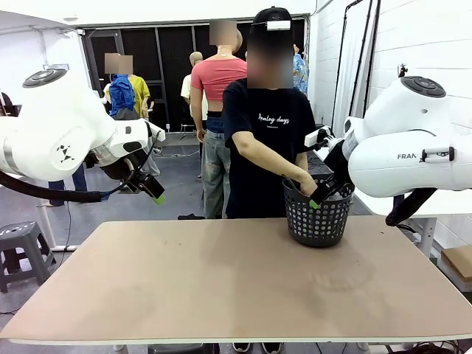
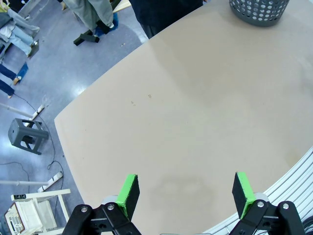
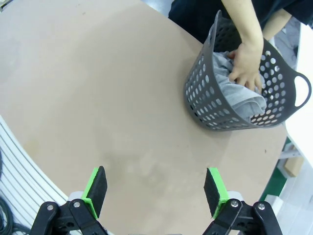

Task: Fold the training pants.
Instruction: Grab both ends of the Training pants handed by a person.

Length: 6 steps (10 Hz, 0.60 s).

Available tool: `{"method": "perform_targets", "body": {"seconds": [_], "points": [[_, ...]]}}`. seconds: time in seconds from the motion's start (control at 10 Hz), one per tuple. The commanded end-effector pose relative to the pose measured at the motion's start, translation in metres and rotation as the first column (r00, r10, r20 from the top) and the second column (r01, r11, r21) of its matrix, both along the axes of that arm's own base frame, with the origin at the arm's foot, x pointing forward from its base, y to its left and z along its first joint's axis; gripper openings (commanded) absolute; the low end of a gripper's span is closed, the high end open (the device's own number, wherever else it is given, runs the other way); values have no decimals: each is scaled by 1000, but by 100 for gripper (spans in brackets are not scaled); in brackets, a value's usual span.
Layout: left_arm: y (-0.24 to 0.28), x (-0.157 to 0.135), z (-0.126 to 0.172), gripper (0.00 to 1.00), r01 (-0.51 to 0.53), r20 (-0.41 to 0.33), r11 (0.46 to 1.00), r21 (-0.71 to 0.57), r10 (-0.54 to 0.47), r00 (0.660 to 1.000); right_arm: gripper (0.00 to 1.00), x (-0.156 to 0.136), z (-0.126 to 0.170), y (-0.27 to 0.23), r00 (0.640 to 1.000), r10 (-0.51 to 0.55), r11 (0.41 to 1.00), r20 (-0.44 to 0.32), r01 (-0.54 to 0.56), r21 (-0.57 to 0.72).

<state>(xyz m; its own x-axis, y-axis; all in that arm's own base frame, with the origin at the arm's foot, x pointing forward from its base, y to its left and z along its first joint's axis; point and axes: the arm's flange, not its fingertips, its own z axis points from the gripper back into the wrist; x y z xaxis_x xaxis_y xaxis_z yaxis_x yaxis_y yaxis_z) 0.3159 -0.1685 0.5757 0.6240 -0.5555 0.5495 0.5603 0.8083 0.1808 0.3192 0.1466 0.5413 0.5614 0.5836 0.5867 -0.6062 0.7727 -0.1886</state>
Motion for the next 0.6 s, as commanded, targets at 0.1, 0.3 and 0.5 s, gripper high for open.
{"method": "perform_targets", "body": {"seconds": [0.1,0.3,0.5], "points": [[1,1,0,100,10,6,1000,4,-10,1000,100,1,-2,1,1000,-4,1000,8,4,7],[1,1,0,100,10,6,1000,4,-10,1000,100,1,-2,1,1000,-4,1000,8,4,7],[1,1,0,100,10,6,1000,4,-10,1000,100,1,-2,1,1000,-4,1000,8,4,7]]}}
